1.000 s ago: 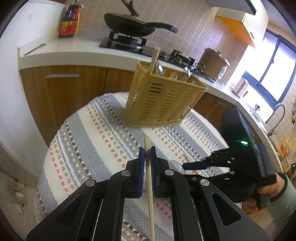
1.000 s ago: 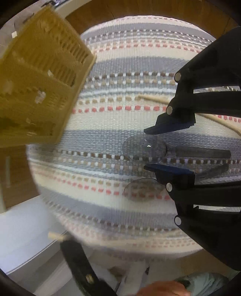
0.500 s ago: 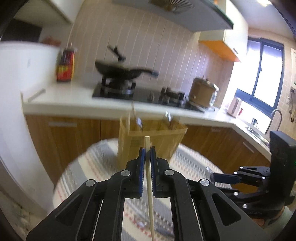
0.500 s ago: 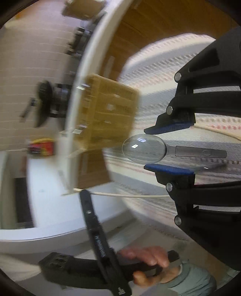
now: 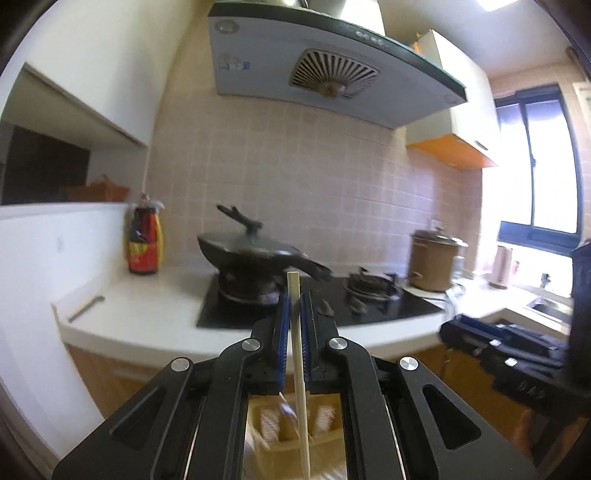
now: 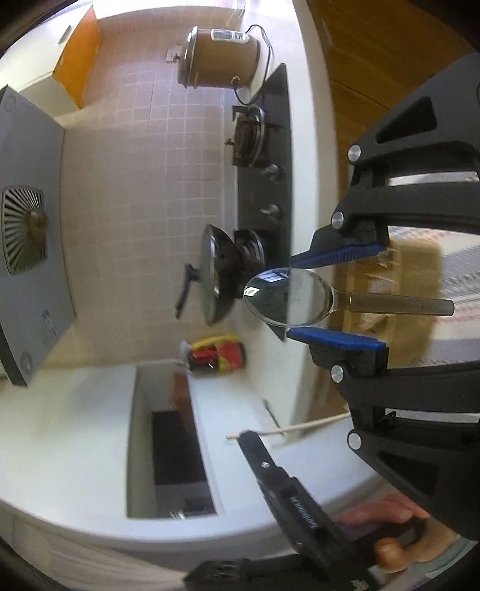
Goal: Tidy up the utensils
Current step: 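Open the left tool over the basket while the right tool drops the clear spoon in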
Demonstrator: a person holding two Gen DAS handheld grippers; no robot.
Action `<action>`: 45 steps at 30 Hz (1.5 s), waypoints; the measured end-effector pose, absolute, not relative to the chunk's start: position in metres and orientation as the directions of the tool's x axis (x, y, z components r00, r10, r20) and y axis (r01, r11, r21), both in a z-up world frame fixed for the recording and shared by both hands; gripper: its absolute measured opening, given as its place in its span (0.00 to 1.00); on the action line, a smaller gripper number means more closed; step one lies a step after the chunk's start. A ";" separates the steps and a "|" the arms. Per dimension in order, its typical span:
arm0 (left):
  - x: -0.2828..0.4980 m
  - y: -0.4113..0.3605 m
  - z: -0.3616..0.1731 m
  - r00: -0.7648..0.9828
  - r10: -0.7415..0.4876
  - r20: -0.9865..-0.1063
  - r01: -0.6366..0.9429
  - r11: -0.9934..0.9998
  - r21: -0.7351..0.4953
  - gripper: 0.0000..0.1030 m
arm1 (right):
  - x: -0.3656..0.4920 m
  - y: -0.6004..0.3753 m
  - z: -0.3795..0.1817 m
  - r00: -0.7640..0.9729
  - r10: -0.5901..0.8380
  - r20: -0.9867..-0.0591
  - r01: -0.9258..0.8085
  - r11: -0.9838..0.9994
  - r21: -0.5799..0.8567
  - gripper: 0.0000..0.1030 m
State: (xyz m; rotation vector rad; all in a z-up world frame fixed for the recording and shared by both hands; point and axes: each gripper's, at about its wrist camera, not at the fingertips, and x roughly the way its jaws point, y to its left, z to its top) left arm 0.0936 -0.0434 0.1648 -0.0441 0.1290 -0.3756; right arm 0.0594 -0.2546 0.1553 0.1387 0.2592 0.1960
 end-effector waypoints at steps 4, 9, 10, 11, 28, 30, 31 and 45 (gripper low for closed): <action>0.116 -0.054 0.159 0.937 -0.329 -0.114 0.329 0.944 -0.023 0.04 | 0.087 -0.264 0.154 0.964 0.168 -0.208 -0.135 0.977 0.164 0.29; 0.128 -0.055 0.148 0.944 -0.315 -0.099 0.316 0.949 -0.007 0.04 | 0.110 -0.272 0.138 0.975 0.122 -0.188 -0.090 0.981 0.172 0.29; 0.130 -0.053 0.146 0.944 -0.316 -0.094 0.316 0.949 -0.010 0.04 | 0.112 -0.273 0.136 0.976 0.117 -0.186 -0.084 0.981 0.173 0.29; 0.131 -0.051 0.146 0.944 -0.316 -0.092 0.316 0.949 -0.016 0.04 | 0.116 -0.274 0.132 0.976 0.111 -0.188 -0.078 0.981 0.177 0.29; 0.144 -0.034 0.130 0.955 -0.296 0.003 0.294 0.949 -0.116 0.04 | 0.127 -0.273 0.118 0.978 0.094 -0.187 -0.062 0.984 0.170 0.29; 0.145 -0.036 0.123 0.961 -0.276 0.006 0.275 0.956 -0.101 0.04 | 0.126 -0.270 0.115 0.979 0.088 -0.183 -0.061 0.987 0.150 0.29; 0.145 -0.037 0.119 0.966 -0.260 0.009 0.260 0.962 -0.090 0.04 | 0.125 -0.266 0.113 0.982 0.078 -0.174 -0.055 0.990 0.132 0.29; 0.145 -0.039 0.086 0.963 -0.263 -0.060 0.258 0.963 -0.078 0.28 | 0.111 -0.258 0.083 0.974 0.122 -0.191 -0.105 0.990 0.096 0.40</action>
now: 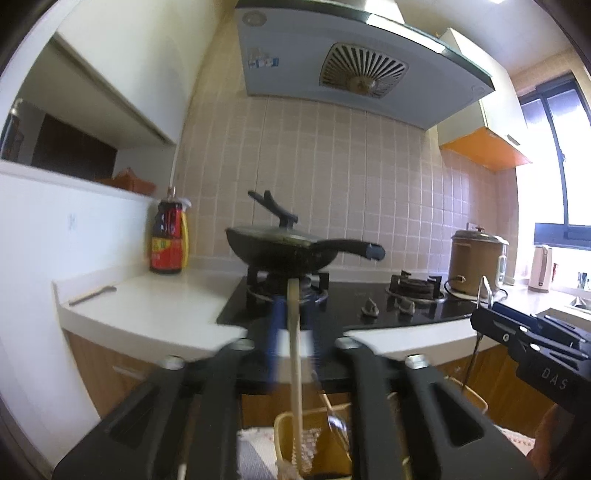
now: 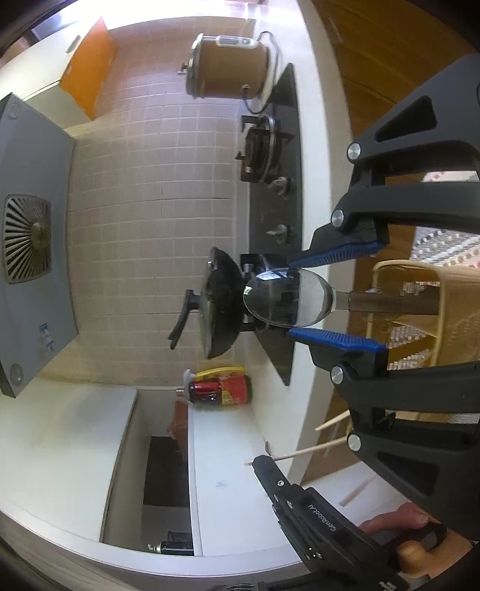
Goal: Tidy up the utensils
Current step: 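Open the left tool over the basket while the right tool drops the clear spoon in, then lower the right tool and grasp the last wooden chopstick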
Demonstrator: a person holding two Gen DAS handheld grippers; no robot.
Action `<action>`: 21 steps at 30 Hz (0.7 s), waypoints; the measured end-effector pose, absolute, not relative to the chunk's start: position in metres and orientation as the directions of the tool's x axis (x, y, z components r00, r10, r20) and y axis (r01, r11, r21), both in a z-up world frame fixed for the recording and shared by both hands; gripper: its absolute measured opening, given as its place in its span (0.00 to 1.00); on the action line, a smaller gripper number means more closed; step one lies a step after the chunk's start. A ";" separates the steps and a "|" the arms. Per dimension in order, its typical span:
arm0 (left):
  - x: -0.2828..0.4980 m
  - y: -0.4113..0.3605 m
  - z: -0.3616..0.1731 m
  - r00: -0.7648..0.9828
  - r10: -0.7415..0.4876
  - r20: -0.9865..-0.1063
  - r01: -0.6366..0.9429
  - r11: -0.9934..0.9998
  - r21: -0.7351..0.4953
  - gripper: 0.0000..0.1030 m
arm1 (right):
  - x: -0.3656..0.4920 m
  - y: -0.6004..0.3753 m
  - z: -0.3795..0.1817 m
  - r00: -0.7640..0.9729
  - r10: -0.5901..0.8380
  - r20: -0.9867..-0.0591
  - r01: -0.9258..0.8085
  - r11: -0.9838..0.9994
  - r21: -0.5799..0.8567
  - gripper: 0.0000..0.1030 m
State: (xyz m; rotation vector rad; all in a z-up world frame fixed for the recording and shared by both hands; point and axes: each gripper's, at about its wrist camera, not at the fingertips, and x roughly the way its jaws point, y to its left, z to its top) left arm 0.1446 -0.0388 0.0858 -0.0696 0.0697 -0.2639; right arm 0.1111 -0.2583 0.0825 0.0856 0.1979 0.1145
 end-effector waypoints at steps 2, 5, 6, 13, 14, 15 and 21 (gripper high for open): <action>0.139 -0.031 0.088 0.959 -0.274 -0.071 0.267 0.958 -0.103 0.38 | 0.107 -0.263 0.083 0.970 0.132 -0.206 -0.108 0.986 0.125 0.53; 0.126 -0.021 0.094 0.951 -0.298 -0.086 0.288 0.951 -0.116 0.40 | 0.096 -0.269 0.088 0.967 0.130 -0.219 -0.102 0.985 0.136 0.55; 0.119 -0.016 0.097 0.947 -0.306 -0.096 0.294 0.948 -0.124 0.40 | 0.090 -0.272 0.090 0.965 0.137 -0.223 -0.105 0.983 0.147 0.55; 0.076 0.001 0.086 0.892 -0.345 -0.292 0.303 0.936 -0.180 0.49 | 0.045 -0.276 0.078 0.916 0.156 -0.369 -0.091 0.978 0.189 0.55; 0.071 0.003 0.075 0.868 -0.357 -0.346 0.303 0.932 -0.199 0.49 | 0.040 -0.274 0.071 0.899 0.166 -0.406 -0.095 0.977 0.191 0.55; 0.067 0.005 0.063 0.840 -0.364 -0.402 0.297 0.929 -0.221 0.49 | 0.036 -0.272 0.064 0.883 0.174 -0.435 -0.098 0.977 0.192 0.55; 0.055 0.018 -0.022 0.616 -0.416 -0.669 0.220 0.906 -0.362 0.47 | 0.028 -0.257 -0.007 0.779 0.188 -0.598 -0.071 0.974 0.213 0.55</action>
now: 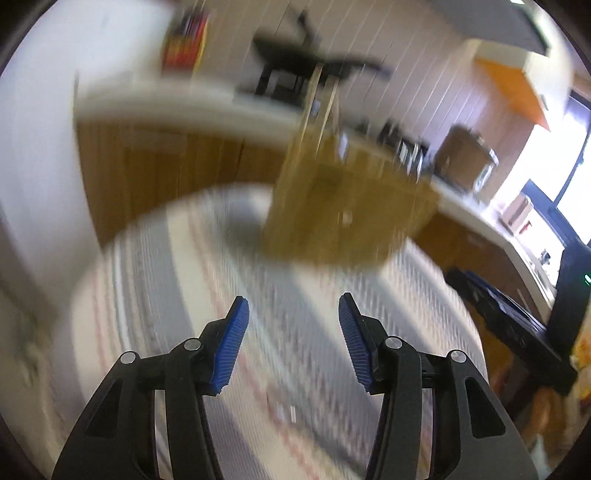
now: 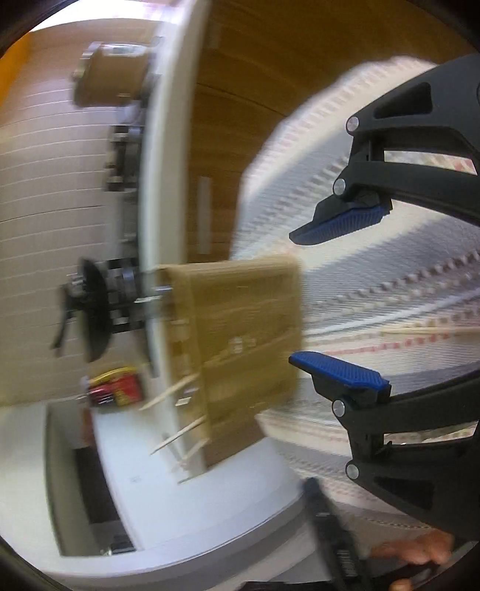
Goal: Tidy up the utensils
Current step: 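Lower the right tool and grasp the last wooden chopstick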
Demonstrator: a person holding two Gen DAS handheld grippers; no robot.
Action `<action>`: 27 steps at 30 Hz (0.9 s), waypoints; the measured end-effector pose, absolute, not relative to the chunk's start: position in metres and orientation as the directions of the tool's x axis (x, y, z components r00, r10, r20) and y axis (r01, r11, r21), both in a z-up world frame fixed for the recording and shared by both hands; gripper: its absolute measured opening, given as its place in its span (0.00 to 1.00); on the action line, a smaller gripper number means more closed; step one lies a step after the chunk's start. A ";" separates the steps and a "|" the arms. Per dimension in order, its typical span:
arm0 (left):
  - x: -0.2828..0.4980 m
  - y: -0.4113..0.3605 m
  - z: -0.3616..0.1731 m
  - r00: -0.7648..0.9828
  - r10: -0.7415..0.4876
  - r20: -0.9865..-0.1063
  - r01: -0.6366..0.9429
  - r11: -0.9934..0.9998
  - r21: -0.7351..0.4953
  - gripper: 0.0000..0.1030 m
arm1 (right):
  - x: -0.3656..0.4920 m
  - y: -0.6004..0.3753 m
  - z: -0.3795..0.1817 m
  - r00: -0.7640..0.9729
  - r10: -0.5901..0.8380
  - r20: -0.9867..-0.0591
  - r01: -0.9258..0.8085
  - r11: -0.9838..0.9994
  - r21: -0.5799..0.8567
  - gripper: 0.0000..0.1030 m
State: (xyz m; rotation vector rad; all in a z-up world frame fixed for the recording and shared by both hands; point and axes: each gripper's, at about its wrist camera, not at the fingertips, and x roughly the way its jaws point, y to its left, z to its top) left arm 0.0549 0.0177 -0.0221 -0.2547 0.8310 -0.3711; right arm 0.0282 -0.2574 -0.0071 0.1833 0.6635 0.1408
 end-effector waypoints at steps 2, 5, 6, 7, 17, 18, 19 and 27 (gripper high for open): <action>0.043 0.021 -0.037 0.596 -0.391 -0.701 0.192 0.917 -0.349 0.47 | 0.031 -0.253 -0.019 0.760 0.166 -0.629 -0.052 0.979 0.196 0.55; 0.029 0.023 -0.051 0.558 -0.374 -0.741 0.167 0.925 -0.341 0.47 | 0.030 -0.239 -0.028 0.711 0.176 -0.680 -0.079 0.982 0.171 0.54; 0.026 0.023 -0.057 0.534 -0.385 -0.752 0.161 0.920 -0.357 0.47 | 0.027 -0.233 -0.030 0.691 0.186 -0.699 -0.096 0.981 0.166 0.50; 0.026 0.023 -0.062 0.513 -0.400 -0.759 0.157 0.913 -0.375 0.47 | 0.027 -0.230 -0.031 0.678 0.201 -0.707 -0.108 0.979 0.175 0.47; 0.036 -0.013 -0.080 0.451 -0.348 -0.822 0.222 0.936 -0.274 0.35 | 0.015 -0.205 -0.068 0.438 0.266 -0.859 -0.200 0.960 0.195 0.19; 0.038 -0.015 -0.080 0.450 -0.341 -0.825 0.233 0.937 -0.260 0.36 | 0.014 -0.203 -0.071 0.430 0.250 -0.867 -0.207 0.963 0.174 0.17; 0.039 -0.018 -0.080 0.452 -0.334 -0.827 0.245 0.938 -0.245 0.37 | 0.012 -0.200 -0.073 0.431 0.232 -0.872 -0.222 0.964 0.146 0.16; 0.067 -0.037 -0.076 0.447 -0.375 -0.812 0.432 0.885 -0.172 0.20 | 0.022 -0.223 -0.075 0.419 0.200 -0.886 -0.172 0.975 0.138 0.05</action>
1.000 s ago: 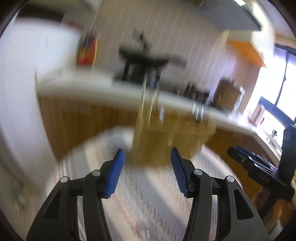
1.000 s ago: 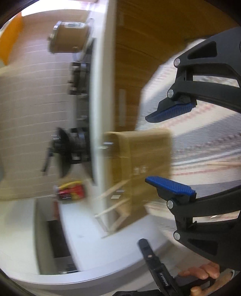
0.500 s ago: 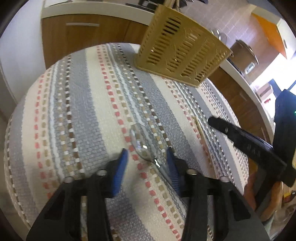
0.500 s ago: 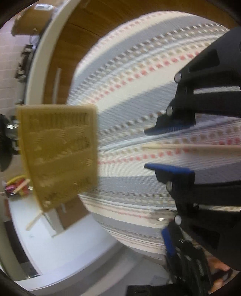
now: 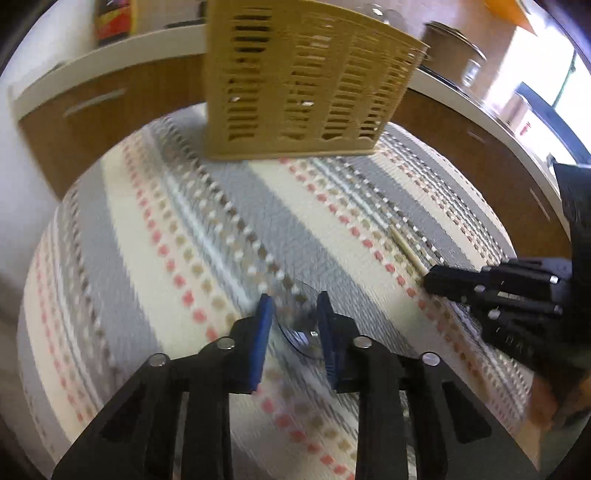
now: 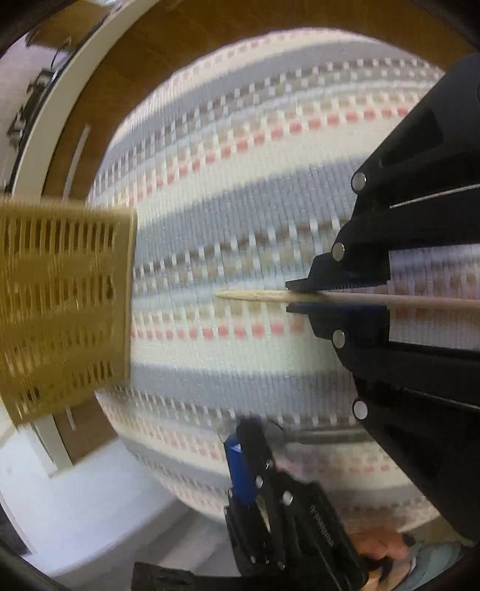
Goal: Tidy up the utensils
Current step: 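Lower the right tool and grasp the last wooden chopstick, then lift the chopstick with the right tool and release it into the basket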
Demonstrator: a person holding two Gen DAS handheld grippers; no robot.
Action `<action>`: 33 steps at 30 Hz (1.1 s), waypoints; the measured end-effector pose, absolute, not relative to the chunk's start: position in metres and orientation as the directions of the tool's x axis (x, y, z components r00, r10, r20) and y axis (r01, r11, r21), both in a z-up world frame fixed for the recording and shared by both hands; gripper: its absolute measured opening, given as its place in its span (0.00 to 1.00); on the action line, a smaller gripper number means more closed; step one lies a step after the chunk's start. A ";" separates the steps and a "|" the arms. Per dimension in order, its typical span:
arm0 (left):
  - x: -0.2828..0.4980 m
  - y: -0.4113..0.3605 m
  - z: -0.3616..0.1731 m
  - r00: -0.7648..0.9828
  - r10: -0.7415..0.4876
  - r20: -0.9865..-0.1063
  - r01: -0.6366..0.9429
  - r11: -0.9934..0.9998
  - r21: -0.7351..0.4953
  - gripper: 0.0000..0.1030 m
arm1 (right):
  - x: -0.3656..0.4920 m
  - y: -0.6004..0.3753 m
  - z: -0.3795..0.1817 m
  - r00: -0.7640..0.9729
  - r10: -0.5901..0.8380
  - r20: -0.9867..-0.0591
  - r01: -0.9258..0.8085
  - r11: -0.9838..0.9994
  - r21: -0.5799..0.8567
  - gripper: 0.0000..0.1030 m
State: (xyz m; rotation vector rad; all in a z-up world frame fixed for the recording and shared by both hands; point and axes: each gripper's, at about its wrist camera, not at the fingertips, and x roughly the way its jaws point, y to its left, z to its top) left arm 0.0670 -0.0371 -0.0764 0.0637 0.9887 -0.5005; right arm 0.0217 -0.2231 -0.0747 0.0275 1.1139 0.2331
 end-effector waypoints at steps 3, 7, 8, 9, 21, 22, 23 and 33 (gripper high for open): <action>0.072 -0.044 -0.076 0.417 -0.380 -0.826 0.511 0.849 -0.133 0.21 | 0.028 -0.226 -0.075 0.387 0.208 -0.898 -0.171 0.973 0.152 0.05; 0.082 -0.043 -0.073 0.310 -0.416 -0.855 0.505 0.834 -0.223 0.37 | 0.044 -0.217 -0.073 0.307 0.180 -0.935 -0.185 0.974 0.127 0.07; 0.084 -0.045 -0.073 0.297 -0.404 -0.865 0.495 0.840 -0.222 0.37 | 0.049 -0.214 -0.073 0.281 0.166 -0.945 -0.198 0.974 0.113 0.07; 0.085 -0.047 -0.073 0.291 -0.392 -0.872 0.487 0.846 -0.218 0.37 | 0.053 -0.211 -0.073 0.261 0.159 -0.952 -0.205 0.973 0.106 0.07; 0.088 -0.055 -0.068 0.341 -0.372 -0.863 0.434 0.877 -0.207 0.04 | 0.051 -0.204 -0.062 0.299 0.211 -0.931 -0.249 0.959 0.137 0.04; 0.086 -0.052 -0.063 0.358 -0.379 -0.853 0.436 0.876 -0.207 0.03 | 0.048 -0.205 -0.056 0.326 0.214 -0.921 -0.253 0.958 0.133 0.04; 0.082 -0.051 -0.056 0.381 -0.399 -0.834 0.443 0.871 -0.214 0.03 | 0.045 -0.207 -0.048 0.356 0.226 -0.907 -0.251 0.958 0.141 0.04; 0.049 -0.035 0.050 0.703 -0.436 -0.562 0.443 0.887 -0.134 0.03 | 0.017 -0.230 0.035 0.644 0.328 -0.691 -0.269 0.943 0.197 0.04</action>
